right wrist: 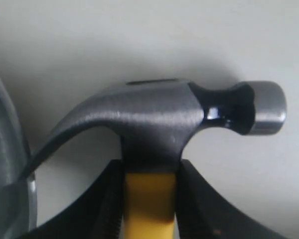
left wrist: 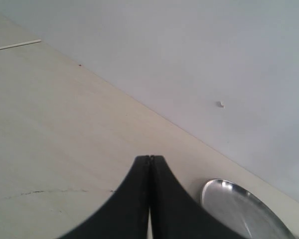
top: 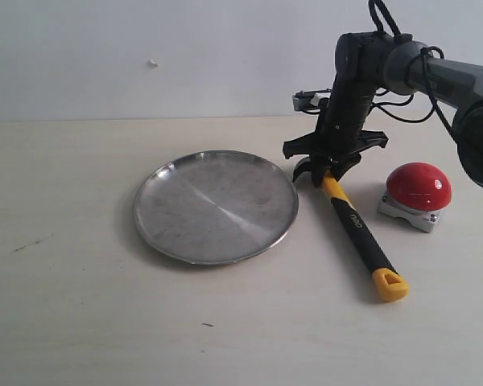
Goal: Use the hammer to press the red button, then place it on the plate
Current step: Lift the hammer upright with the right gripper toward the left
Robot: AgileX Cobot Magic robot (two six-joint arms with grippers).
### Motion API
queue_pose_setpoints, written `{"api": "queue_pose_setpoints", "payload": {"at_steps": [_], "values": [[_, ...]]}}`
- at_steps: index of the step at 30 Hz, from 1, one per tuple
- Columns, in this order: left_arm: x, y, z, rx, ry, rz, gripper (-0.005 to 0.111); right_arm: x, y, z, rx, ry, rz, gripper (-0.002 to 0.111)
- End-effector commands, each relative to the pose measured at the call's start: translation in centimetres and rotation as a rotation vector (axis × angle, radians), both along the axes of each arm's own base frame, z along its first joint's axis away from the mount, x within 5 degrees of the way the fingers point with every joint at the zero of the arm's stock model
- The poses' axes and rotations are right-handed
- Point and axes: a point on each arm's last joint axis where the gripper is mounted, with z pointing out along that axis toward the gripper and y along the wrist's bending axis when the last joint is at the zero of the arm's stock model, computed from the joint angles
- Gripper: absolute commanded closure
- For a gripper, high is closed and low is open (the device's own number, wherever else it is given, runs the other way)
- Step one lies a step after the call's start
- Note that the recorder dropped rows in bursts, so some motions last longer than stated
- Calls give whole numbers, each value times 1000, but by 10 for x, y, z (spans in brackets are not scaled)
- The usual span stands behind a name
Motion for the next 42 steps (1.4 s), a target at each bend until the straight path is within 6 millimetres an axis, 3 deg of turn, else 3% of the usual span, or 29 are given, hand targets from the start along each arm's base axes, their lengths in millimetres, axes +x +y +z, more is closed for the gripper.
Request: {"api": "queue_pose_setpoints", "payload": {"at_steps": [1,16,22,27,29,35,38,42], "values": [[-1,0,2,3,-12,-5,107,-1,2,35,44,-62,16,108],[-1,0,2,3,-12,-5,107,-8,10,66,149,-94,41,108],[-1,0,2,3,-12,-5,107,-28,4,60,127,-12,58,108],[-1,0,2,3,-12,-5,107,-45,0,73,125,-18,68,108],[-1,0,2,3,-12,-5,107,-60,-3,91,139,-63,64,108],[-1,0,2,3,-12,-5,107,-97,-7,110,217,-107,75,108],[-1,0,2,3,-12,-5,107,-135,-6,118,332,-135,96,108],[-1,0,2,3,-12,-5,107,-172,-14,126,360,-169,95,108]]}}
